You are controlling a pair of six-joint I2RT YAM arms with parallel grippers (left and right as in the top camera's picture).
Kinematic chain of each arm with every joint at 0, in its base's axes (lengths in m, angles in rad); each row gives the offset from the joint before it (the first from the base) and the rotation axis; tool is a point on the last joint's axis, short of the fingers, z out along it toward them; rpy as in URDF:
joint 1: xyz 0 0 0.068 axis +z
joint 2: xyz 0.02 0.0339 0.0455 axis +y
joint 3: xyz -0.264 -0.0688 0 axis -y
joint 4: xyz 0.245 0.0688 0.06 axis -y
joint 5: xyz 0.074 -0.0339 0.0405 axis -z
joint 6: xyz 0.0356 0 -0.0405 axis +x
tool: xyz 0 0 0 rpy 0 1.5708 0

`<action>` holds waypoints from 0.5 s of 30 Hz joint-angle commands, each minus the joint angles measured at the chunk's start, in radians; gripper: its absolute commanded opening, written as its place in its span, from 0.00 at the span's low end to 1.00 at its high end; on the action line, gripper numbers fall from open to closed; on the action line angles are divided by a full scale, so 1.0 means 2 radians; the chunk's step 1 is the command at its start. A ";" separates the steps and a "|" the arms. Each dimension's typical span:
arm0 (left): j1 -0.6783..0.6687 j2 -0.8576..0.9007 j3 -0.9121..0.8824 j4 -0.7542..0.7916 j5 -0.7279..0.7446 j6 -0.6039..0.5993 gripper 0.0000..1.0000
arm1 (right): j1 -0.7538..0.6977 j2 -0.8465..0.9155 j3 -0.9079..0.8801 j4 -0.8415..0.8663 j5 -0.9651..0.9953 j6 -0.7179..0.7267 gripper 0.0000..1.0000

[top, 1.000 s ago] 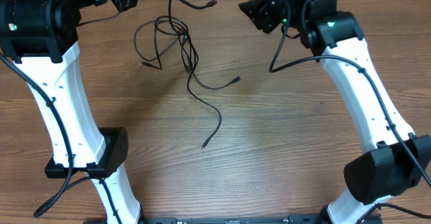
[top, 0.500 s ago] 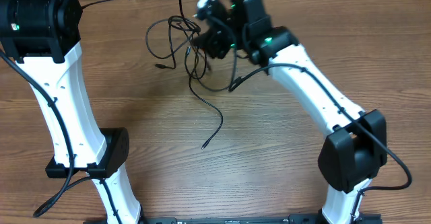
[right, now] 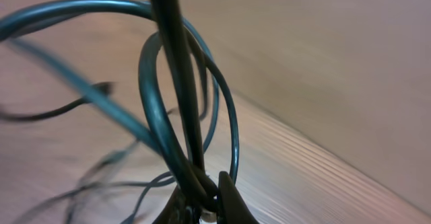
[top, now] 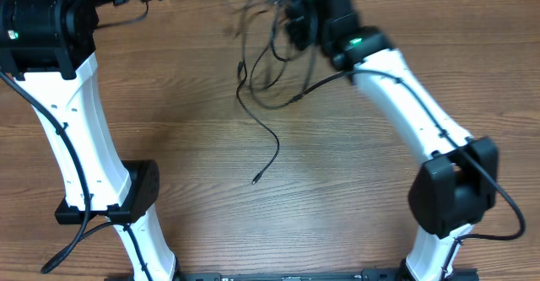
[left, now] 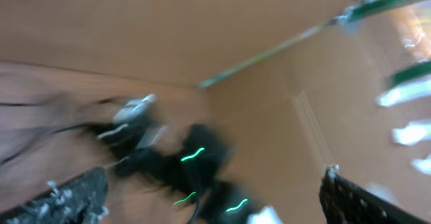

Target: Untangle cables

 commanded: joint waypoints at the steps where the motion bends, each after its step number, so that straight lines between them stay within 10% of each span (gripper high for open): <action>1: -0.023 -0.009 0.002 -0.074 -0.202 0.312 1.00 | -0.058 -0.080 0.005 -0.018 -0.032 0.045 0.04; 9: -0.126 0.066 0.002 -0.090 -0.316 0.495 1.00 | -0.065 -0.171 0.005 -0.044 -0.123 0.099 0.04; 15: -0.146 0.124 0.002 -0.047 -0.343 0.494 0.99 | -0.046 -0.219 0.005 -0.091 -0.128 0.098 0.04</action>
